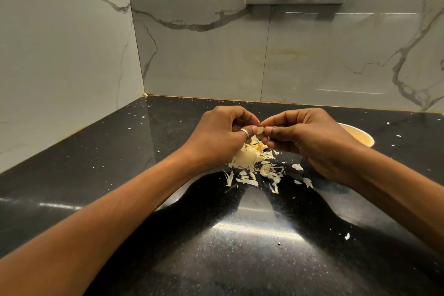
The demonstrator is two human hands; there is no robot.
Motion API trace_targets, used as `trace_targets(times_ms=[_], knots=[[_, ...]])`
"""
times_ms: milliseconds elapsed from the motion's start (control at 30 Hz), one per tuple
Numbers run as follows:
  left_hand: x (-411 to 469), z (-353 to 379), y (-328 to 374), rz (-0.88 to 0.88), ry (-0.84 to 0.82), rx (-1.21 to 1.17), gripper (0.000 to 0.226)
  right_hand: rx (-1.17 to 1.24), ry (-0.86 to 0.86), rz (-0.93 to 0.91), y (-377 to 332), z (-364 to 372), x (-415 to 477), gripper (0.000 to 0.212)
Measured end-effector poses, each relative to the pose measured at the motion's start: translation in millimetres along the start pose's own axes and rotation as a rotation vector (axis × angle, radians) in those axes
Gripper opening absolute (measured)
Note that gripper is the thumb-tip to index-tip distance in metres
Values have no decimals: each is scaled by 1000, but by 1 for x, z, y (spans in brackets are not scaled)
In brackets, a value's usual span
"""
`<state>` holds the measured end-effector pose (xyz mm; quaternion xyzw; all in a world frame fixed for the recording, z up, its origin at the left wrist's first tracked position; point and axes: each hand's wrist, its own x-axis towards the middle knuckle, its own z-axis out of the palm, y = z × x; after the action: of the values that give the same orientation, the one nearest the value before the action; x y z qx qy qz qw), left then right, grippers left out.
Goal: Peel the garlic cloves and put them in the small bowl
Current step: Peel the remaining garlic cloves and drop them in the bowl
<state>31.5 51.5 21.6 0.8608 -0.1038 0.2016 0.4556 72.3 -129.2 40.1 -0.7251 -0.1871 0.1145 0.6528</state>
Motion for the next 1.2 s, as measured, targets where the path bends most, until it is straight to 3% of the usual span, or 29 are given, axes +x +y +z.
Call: trace_targets(times_ms=[700,1200], knots=[[-1,-2,3,13,-44,-96,14,-144,-2,-72,0,-4,0,17],[-4,0,4,158,-27,-43,21,168,23,49,3,0,2,9]])
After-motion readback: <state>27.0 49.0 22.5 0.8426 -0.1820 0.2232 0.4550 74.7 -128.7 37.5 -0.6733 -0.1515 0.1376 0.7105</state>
